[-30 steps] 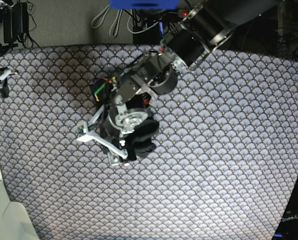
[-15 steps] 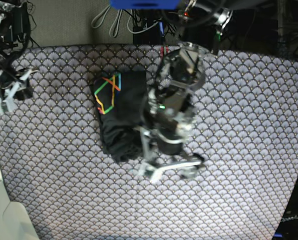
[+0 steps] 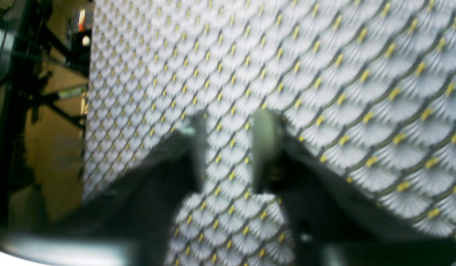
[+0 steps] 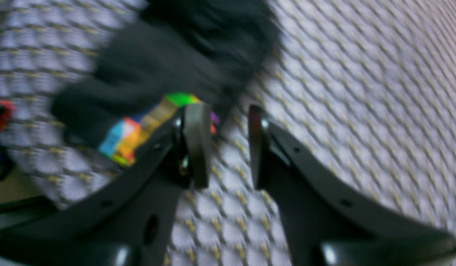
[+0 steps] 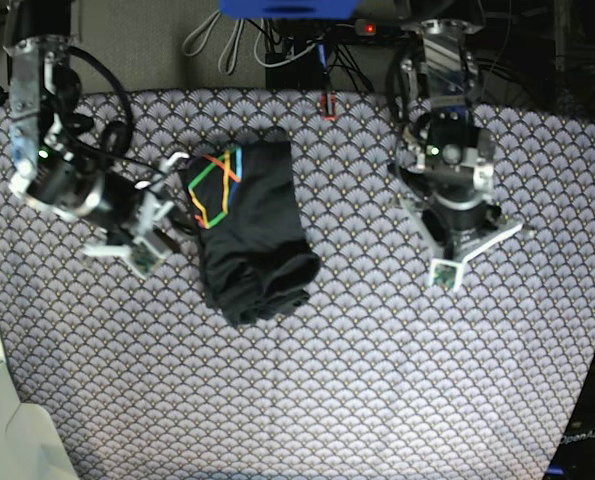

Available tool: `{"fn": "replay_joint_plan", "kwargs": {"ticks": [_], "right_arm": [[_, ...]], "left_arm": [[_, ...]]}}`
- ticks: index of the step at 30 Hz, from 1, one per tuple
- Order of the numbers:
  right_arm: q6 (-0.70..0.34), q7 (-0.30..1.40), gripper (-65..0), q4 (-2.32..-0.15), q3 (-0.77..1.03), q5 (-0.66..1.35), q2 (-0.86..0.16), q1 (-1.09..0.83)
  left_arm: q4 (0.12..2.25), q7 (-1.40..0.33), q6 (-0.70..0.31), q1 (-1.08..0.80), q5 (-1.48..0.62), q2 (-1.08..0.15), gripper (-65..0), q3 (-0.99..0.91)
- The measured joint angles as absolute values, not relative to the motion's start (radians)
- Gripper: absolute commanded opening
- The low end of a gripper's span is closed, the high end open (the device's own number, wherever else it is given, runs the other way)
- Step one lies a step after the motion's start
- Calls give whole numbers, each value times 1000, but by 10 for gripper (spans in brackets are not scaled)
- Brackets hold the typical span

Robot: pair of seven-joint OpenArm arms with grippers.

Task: Fold the T-shirt properly
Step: 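Straighten the bundle's edge with the right gripper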

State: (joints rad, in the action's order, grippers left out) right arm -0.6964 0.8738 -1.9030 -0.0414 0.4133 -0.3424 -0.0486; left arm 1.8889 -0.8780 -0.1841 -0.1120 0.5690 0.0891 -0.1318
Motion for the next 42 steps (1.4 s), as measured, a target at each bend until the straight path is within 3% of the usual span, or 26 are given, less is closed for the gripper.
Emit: {"fn": "replay_joint_plan", "kwargs": {"ticks": [2, 14, 18, 31, 42], "right_arm": [[-698, 861, -489, -1863, -96, 420, -324, -2], [-699, 854, -492, -1508, -363, 419, -224, 194], [-698, 851, -492, -1406, -390, 408, -185, 261], [-695, 588, -492, -1002, -447, 409, -154, 431], [-694, 468, -491, -854, -440, 413, -154, 577]], "left_arm": [[1891, -876, -188, -129, 567, 89, -650, -149], [1890, -873, -190, -216, 567, 91, -647, -175], [1894, -871, -190, -236, 565, 91, -647, -175], [1937, -871, -189, -305, 569, 78, -647, -182], [1937, -870, -190, -320, 567, 69, -647, -182]]}}
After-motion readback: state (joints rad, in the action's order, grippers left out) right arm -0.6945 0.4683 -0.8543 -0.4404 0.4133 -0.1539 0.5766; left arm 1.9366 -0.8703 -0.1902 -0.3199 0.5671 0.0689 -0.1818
